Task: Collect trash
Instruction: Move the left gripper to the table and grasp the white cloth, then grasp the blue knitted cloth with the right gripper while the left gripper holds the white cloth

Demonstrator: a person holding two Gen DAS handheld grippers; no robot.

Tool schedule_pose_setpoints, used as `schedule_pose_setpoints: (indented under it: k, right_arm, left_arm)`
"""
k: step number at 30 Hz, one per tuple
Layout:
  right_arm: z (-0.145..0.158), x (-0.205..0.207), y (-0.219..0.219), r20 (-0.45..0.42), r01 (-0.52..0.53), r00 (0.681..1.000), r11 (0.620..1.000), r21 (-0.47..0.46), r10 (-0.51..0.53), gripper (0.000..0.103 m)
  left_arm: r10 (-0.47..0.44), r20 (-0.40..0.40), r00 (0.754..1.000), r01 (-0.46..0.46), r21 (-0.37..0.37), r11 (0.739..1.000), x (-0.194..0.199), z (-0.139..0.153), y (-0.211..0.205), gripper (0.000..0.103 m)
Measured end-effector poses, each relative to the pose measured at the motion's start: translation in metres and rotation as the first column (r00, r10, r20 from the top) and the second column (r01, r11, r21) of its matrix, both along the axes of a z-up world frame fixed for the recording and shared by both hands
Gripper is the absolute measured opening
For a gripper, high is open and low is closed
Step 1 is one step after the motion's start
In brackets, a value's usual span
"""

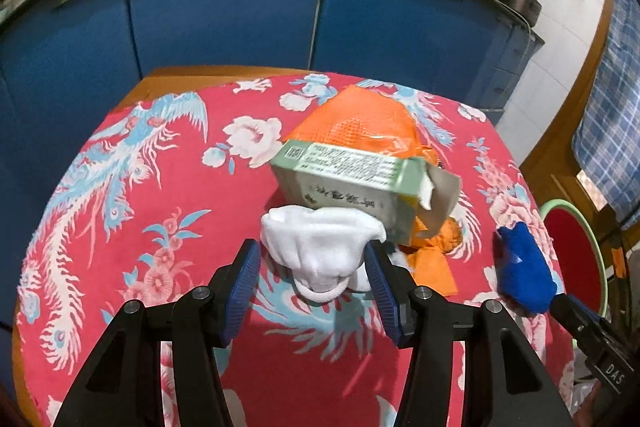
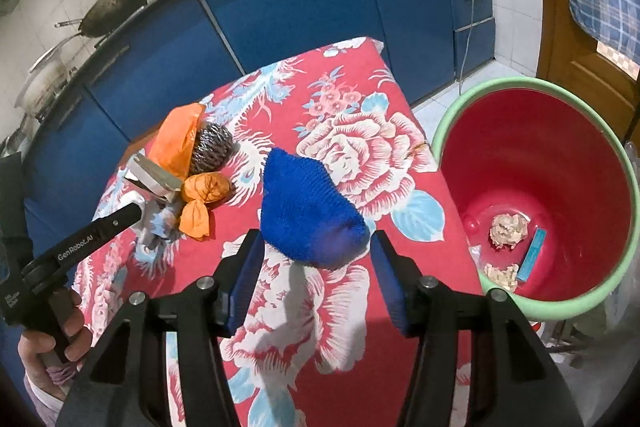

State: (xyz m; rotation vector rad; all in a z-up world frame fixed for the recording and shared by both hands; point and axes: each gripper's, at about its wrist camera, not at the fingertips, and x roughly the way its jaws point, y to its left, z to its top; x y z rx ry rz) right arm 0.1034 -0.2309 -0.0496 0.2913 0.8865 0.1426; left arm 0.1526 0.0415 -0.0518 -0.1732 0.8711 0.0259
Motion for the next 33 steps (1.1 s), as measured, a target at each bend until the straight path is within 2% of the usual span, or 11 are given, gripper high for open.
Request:
schedule_pose_setpoints:
  k: [15,21,26,30,32,33]
  right_arm:
    - [-0.016,0.018,0.007,-0.028,-0.011,1.000,1.000,-0.025,0.010,0.057]
    - [-0.017,0.019,0.008,-0.016,-0.015,1.000,0.999,-0.030,0.014,0.057]
    - [-0.016,0.020,0.008,-0.010,-0.018,1.000,0.999,-0.034,0.017,0.057]
    - [-0.017,0.019,0.007,-0.011,-0.015,1.000,0.999,-0.038,0.015,0.043]
    - [-0.017,0.019,0.006,-0.014,-0.013,1.000,0.999,-0.033,0.013,0.039]
    - [-0.017,0.019,0.006,-0.016,-0.014,1.000,0.999,-0.033,0.013,0.035]
  left_arm:
    - [-0.022,-0.018,1.000,0.020,-0.087,0.996,0.015,-0.027,0.004,0.056]
    - [-0.031,-0.002,1.000,0.031,-0.065,0.997,0.016,-0.028,0.001,0.056]
    - [-0.041,-0.019,0.999,0.040,-0.071,0.997,0.016,-0.027,0.001,0.056]
    - [-0.048,-0.028,0.998,0.046,-0.086,0.995,0.015,-0.027,0.003,0.054]
    - [-0.051,-0.028,0.998,0.048,-0.089,0.995,0.013,-0.026,0.002,0.043]
    - [-0.052,-0.026,0.998,0.050,-0.090,0.995,0.011,-0.025,0.003,0.041]
